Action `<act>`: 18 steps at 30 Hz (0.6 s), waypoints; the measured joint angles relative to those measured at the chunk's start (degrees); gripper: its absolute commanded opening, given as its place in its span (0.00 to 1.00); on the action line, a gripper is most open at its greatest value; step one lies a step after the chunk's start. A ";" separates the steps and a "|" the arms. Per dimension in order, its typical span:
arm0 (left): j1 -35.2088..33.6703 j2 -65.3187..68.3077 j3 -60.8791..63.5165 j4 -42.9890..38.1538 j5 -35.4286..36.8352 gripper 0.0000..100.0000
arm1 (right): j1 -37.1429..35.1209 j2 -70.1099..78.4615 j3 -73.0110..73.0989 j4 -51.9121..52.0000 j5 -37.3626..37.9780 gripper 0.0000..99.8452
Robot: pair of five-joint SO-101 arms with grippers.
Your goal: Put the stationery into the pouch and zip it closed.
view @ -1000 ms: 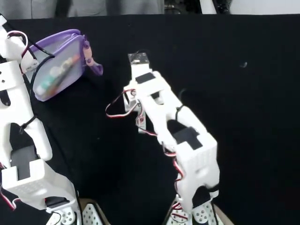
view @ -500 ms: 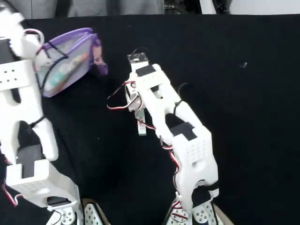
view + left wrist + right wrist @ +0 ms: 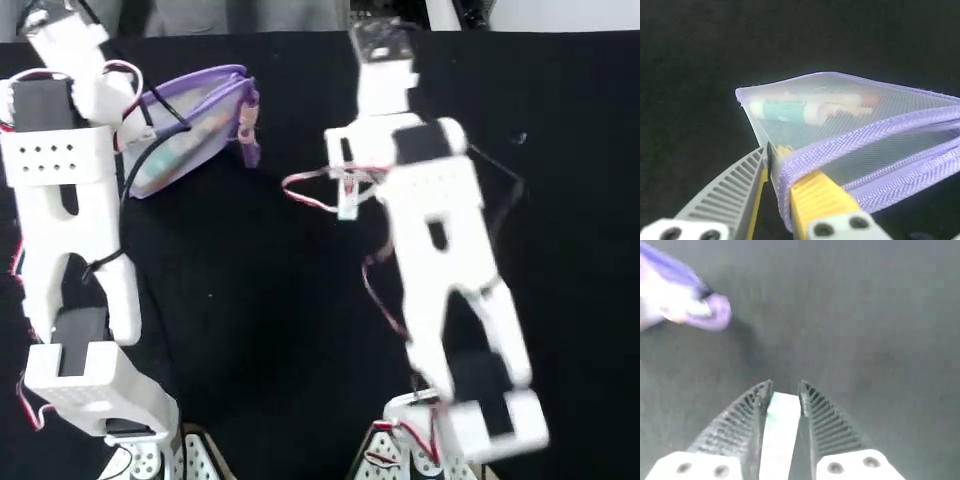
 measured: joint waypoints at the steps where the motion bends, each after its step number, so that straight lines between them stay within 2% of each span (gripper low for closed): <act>1: 0.26 0.00 0.00 0.00 0.00 0.03 | 0.00 -3.52 2.73 -2.99 0.88 0.01; 6: 2.29 0.00 0.53 0.00 0.00 0.03 | -0.09 -18.90 20.48 -21.98 2.99 0.01; 12: 8.53 0.00 0.62 0.00 0.00 0.03 | -2.64 -34.20 42.29 -47.56 3.25 0.01; 18: 14.07 0.00 0.62 0.00 -1.05 0.03 | -2.90 -48.18 55.21 -63.12 7.56 0.01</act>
